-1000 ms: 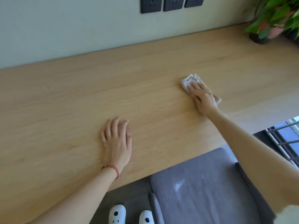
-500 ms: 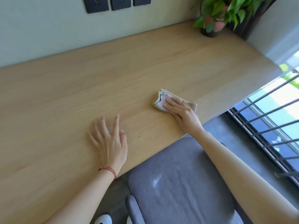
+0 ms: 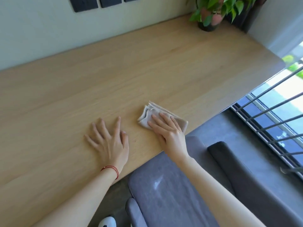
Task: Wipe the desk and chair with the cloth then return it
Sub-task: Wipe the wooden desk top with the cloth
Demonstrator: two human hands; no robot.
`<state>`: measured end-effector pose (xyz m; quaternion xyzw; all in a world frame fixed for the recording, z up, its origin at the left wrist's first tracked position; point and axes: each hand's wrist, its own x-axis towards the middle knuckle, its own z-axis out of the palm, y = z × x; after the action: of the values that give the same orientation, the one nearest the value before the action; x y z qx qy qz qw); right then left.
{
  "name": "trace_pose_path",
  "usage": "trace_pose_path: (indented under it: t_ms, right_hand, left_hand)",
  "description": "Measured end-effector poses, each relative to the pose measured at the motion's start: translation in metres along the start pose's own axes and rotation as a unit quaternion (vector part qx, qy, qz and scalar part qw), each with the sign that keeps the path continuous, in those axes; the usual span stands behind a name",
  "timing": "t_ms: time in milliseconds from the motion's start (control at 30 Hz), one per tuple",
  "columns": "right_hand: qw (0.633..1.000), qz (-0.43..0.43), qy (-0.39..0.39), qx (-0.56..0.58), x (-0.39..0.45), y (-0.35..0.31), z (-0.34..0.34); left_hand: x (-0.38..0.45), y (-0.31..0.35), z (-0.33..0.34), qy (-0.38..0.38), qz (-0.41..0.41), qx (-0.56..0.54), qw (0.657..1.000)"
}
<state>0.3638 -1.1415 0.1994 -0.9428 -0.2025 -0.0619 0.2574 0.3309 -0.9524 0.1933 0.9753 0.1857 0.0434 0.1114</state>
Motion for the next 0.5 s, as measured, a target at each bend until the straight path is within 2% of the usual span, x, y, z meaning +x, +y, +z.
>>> trace_pose_path:
  t_ms: [67, 100, 167, 233, 300, 333, 433, 500]
  right_hand:
    - [0.998, -0.047, -0.034, 0.019, 0.006, 0.019, -0.013]
    - [0.999, -0.036, -0.035, 0.019, 0.019, 0.035, -0.022]
    - [0.998, 0.054, 0.020, 0.003, 0.054, 0.073, -0.040]
    - [0.976, 0.194, 0.093, 0.014, 0.085, 0.104, -0.053]
    - [0.948, 0.287, 0.134, 0.001, 0.098, 0.100, -0.046]
    - [0.943, 0.301, 0.144, -0.016, 0.095, 0.084, -0.037]
    - [0.960, 0.228, 0.163, -0.003, 0.054, 0.013, -0.006]
    - [0.977, 0.168, 0.128, 0.000, 0.011, -0.033, 0.017]
  left_hand:
    - [0.002, 0.000, 0.002, 0.001, -0.004, -0.005, 1.000]
    - [0.003, 0.000, 0.003, 0.003, -0.003, -0.005, 1.000]
    - [0.003, -0.001, 0.006, 0.007, -0.003, -0.001, 1.000]
    - [0.003, -0.002, 0.009, 0.010, -0.002, 0.002, 1.000]
    - [0.004, -0.003, 0.011, 0.011, 0.001, 0.005, 1.000]
    - [0.004, -0.004, 0.010, 0.010, -0.001, 0.002, 1.000]
    - [0.003, -0.001, 0.005, -0.003, -0.003, -0.009, 1.000]
    - [0.001, 0.000, 0.002, -0.007, -0.002, -0.016, 1.000]
